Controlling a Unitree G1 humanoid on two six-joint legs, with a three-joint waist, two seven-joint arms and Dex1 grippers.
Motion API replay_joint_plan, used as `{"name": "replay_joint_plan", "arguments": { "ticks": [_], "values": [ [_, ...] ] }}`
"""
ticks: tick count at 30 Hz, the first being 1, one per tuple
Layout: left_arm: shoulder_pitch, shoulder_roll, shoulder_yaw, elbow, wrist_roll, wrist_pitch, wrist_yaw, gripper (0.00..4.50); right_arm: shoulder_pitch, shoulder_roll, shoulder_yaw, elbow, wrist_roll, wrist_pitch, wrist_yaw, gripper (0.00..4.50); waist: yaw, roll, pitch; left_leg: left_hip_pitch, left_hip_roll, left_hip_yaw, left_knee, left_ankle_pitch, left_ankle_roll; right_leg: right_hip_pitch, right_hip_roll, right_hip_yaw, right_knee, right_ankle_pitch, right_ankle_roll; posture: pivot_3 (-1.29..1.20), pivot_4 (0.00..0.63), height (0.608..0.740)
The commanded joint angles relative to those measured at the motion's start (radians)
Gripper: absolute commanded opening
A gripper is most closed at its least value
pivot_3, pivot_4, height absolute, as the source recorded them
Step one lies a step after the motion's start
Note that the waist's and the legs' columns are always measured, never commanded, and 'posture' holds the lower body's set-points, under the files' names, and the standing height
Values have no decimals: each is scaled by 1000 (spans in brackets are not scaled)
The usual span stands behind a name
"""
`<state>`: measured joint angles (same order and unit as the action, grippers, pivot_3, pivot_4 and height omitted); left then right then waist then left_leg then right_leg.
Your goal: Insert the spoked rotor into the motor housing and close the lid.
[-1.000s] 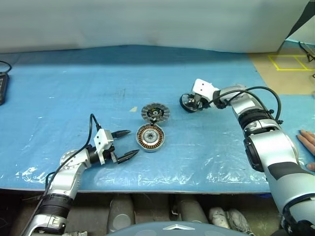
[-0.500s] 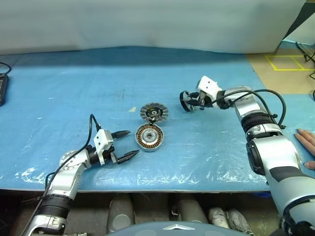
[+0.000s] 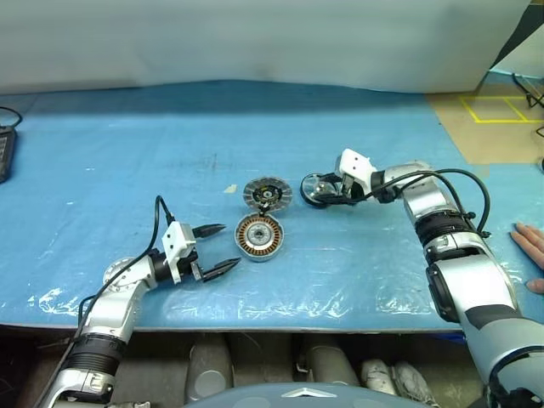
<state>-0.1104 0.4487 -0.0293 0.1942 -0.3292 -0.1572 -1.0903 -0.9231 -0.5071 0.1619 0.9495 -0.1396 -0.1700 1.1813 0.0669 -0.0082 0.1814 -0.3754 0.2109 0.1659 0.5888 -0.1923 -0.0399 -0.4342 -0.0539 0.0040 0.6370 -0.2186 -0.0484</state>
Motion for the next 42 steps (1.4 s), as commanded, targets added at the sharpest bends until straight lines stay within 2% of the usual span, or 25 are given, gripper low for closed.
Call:
{"name": "replay_joint_plan", "arguments": {
  "ticks": [1,12,15,20,22,27,33,42],
  "values": [
    [9,8,11,-17,-8,-14,-4,4500,6,-4,-3,-48,18,12,-1,3898,0,0,0,0,0,0,0,0,0,0,0,0,0,0,0,0,150,740],
    [14,8,10,-19,-7,-15,-3,4500,9,-17,16,-50,1,33,-5,3898,0,0,0,0,0,0,0,0,0,0,0,0,0,0,0,0,150,740],
    [14,8,10,-20,-6,-17,-2,4500,14,-20,28,-40,-12,43,-2,3294,0,0,0,0,0,0,0,0,0,-1,0,0,0,0,0,0,150,740],
    [16,9,10,-20,-5,-17,-1,4500,22,-26,43,-26,-35,29,-34,1618,0,-1,-1,0,0,0,0,0,0,0,0,0,0,0,0,0,150,740],
    [17,9,10,-21,-5,-17,-1,4500,25,-28,39,-32,-29,25,-38,1283,-2,-2,-1,3,0,0,0,0,0,3,0,0,0,0,0,0,150,740],
    [15,8,11,-18,-6,-18,-2,4500,31,-38,-7,-77,32,48,-14,1283,-1,-2,-1,6,0,0,-1,0,-1,5,0,0,0,0,0,0,150,740],
    [15,10,13,-15,-10,-20,-6,4500,117,-85,-84,-199,154,96,65,1283,2,-2,-1,4,0,1,-6,0,0,4,0,0,-7,0,0,0,150,740],
    [6,4,9,-3,-21,-17,-31,4500,318,-147,-115,-586,380,349,237,1283,2,-2,-1,-1,1,1,-12,2,3,2,1,-2,-14,0,0,0,150,740]
  ]
}}
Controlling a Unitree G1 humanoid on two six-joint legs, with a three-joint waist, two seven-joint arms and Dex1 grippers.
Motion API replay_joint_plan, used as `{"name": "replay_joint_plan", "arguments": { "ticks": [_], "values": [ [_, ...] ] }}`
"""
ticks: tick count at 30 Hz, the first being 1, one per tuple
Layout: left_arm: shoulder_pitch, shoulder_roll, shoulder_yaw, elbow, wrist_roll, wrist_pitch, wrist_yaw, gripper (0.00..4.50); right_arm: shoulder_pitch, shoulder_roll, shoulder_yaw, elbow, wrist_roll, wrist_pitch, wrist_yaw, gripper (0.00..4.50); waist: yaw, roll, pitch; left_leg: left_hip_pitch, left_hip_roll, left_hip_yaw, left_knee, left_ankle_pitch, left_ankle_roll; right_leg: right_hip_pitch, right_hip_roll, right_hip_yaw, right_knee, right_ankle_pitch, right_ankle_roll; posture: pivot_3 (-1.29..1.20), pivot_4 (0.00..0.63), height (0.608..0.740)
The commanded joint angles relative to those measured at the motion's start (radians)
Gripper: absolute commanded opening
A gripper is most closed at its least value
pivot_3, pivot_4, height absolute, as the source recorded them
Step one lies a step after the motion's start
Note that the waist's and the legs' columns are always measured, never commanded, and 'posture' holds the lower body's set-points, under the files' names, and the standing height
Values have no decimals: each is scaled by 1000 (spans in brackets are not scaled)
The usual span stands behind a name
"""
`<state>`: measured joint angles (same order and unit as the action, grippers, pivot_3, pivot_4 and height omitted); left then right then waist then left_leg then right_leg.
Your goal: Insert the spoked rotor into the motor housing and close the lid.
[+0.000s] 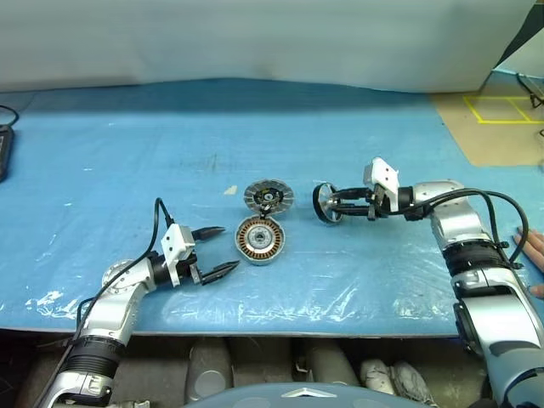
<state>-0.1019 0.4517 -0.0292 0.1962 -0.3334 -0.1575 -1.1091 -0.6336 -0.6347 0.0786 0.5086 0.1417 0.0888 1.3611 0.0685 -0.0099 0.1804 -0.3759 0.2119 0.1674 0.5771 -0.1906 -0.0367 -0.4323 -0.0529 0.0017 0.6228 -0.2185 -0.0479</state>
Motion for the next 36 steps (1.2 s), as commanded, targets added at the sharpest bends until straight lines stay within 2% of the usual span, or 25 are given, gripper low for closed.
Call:
{"name": "replay_joint_plan", "arguments": {
  "ticks": [1,7,13,27,36],
  "values": [
    [-5,0,9,-4,-17,-15,-13,4500,42,-20,-29,-187,125,128,69,1283,0,0,0,0,0,0,0,0,0,0,0,0,0,0,0,0,150,740],
    [-12,-7,3,-3,-16,-9,-20,4500,102,21,15,-399,241,303,74,1283,1,0,0,2,3,0,0,-2,-3,1,0,0,0,0,0,0,150,740],
    [-8,-13,0,-10,-12,-6,-19,4500,93,79,69,-450,266,368,49,1283,2,0,0,2,4,1,0,-2,-3,2,0,1,0,0,0,0,150,740],
    [3,-15,2,-21,-6,-6,-11,4500,24,154,134,-275,175,236,25,1283,1,0,0,1,2,1,0,-1,-5,1,0,0,0,0,0,0,150,740],
    [8,-20,1,-21,-5,-11,-2,4500,-26,178,147,-270,166,230,32,1283,1,0,0,2,2,1,0,-1,-5,1,0,0,0,0,0,0,150,740]
  ]
}}
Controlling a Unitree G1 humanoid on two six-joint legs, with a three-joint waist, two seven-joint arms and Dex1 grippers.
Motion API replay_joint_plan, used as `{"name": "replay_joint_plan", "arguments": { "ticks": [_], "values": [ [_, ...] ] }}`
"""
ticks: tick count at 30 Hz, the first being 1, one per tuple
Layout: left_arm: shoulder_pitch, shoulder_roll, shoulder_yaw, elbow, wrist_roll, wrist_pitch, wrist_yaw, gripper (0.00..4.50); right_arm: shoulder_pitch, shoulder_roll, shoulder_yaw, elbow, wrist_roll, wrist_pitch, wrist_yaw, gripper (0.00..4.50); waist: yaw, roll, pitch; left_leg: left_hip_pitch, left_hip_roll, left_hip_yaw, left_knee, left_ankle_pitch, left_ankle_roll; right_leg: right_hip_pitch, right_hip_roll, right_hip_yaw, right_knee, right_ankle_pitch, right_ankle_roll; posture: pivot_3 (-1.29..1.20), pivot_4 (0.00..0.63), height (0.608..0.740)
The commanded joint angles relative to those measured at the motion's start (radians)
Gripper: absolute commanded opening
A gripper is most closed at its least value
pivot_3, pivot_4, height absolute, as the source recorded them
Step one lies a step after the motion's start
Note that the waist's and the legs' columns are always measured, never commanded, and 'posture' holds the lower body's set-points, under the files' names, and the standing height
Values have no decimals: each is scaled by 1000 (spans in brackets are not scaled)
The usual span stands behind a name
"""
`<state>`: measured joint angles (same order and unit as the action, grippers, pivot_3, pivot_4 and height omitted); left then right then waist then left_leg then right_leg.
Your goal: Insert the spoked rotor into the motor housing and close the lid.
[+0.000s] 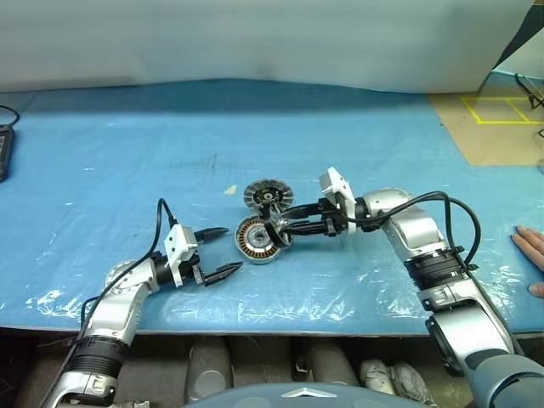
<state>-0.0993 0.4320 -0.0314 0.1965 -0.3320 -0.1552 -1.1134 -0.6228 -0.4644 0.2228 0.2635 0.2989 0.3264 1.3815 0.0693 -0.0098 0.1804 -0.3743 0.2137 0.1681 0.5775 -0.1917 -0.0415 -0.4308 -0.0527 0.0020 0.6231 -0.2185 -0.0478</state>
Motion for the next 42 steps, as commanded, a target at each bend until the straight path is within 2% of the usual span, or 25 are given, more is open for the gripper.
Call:
{"name": "replay_joint_plan", "arguments": {
  "ticks": [1,19,34,42],
  "values": [
    [5,0,3,-21,-6,-14,3,4500,-41,10,4,-27,9,-5,12,1283,0,0,0,0,0,0,0,0,0,0,0,0,0,0,0,0,150,740],
    [17,-5,2,-28,-27,-20,-20,4500,-49,4,47,-44,-24,-1,19,1283,0,0,0,0,0,0,0,0,0,0,0,0,0,0,0,0,150,740],
    [22,-18,4,-18,-27,-30,-17,4500,-78,6,74,25,-78,-66,27,1283,0,0,0,0,0,0,1,0,0,1,0,0,1,0,0,0,150,740],
    [21,-17,5,-16,-23,-29,-16,4500,-70,5,73,23,-90,-90,27,3830,0,0,0,0,0,0,1,0,0,1,0,0,1,0,0,0,150,740]
  ]
}}
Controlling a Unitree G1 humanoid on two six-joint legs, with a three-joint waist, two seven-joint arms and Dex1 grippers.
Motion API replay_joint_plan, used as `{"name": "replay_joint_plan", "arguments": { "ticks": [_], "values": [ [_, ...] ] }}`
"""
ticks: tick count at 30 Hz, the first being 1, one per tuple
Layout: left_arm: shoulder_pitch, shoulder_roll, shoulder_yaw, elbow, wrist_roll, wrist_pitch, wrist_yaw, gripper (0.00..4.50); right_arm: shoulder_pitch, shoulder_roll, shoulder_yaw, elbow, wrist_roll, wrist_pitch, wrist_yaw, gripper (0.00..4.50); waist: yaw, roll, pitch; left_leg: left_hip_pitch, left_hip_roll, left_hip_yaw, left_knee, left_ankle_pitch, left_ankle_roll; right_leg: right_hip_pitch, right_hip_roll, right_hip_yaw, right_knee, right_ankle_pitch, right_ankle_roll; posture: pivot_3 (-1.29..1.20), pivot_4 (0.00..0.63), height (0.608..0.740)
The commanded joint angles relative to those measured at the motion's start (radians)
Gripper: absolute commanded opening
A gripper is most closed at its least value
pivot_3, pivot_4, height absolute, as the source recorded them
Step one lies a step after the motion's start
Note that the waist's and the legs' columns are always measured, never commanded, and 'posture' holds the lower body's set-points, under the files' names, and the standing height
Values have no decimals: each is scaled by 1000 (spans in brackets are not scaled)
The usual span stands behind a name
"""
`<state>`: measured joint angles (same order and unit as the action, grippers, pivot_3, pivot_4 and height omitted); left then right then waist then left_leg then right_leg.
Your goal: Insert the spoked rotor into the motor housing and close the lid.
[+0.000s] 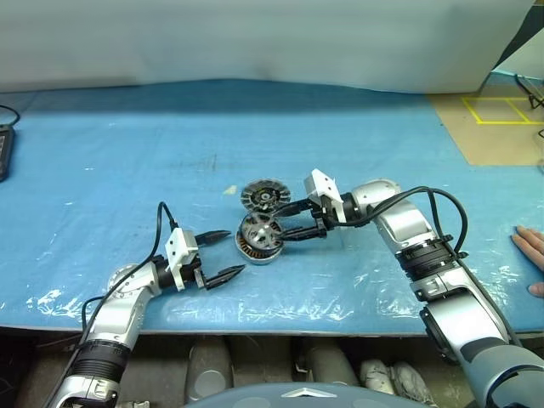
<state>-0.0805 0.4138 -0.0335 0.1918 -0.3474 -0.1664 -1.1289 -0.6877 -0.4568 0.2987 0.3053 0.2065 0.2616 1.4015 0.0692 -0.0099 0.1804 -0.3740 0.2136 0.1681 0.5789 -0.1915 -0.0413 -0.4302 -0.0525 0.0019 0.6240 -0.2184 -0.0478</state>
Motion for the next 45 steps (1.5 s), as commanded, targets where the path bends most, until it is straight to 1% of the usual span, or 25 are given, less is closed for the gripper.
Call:
{"name": "replay_joint_plan", "arguments": {
  "ticks": [1,2,3,13,16,22,27,37,41,45],
  "values": [
    [1,2,7,-10,-8,-18,0,4500,-4,-2,-4,-19,2,-27,9,4111,0,0,0,0,0,0,0,0,0,0,0,0,0,0,0,0,150,740],
    [0,2,7,-10,-7,-18,0,4500,-4,-2,-5,-19,3,-26,11,4384,0,0,0,0,0,0,0,0,0,0,0,0,0,0,0,0,150,740],
    [-1,2,7,-8,-7,-18,0,4500,-5,0,-6,-17,4,-26,12,4454,0,0,0,0,0,0,0,0,0,0,0,0,0,0,0,0,150,740],
    [4,5,14,-13,-13,-18,1,4500,-1,24,-18,-19,36,10,26,4454,0,0,0,0,0,0,0,-1,1,0,0,0,0,0,0,0,150,740],
    [7,6,16,-17,-15,-17,2,4500,3,43,-17,-29,41,16,13,3845,0,0,0,0,0,0,0,-1,1,0,0,0,0,0,0,0,150,740],
    [12,11,21,-25,-16,-15,7,4500,-8,97,-5,-6,16,-1,-35,1750,0,0,0,0,1,0,0,0,1,0,0,0,0,0,0,0,150,740],
    [14,14,25,-28,-15,-16,11,4500,-17,119,3,3,9,6,-44,32,0,0,0,0,1,0,0,0,1,0,0,0,0,0,0,0,150,740],
    [14,13,22,-29,-15,-19,22,4500,-13,172,52,98,-83,-42,-133,32,-1,0,0,0,1,0,0,0,-1,0,0,0,0,0,0,0,150,740],
    [14,13,21,-30,-15,-18,23,4500,-4,164,68,111,-113,-55,-148,32,-1,0,0,1,0,0,0,0,-1,1,0,0,1,0,0,0,150,740],
    [18,15,22,-33,-15,-17,23,4500,10,142,94,102,-143,-69,-145,32,-1,0,0,6,1,0,0,0,-1,6,0,0,0,0,0,0,150,740]
  ]
}}
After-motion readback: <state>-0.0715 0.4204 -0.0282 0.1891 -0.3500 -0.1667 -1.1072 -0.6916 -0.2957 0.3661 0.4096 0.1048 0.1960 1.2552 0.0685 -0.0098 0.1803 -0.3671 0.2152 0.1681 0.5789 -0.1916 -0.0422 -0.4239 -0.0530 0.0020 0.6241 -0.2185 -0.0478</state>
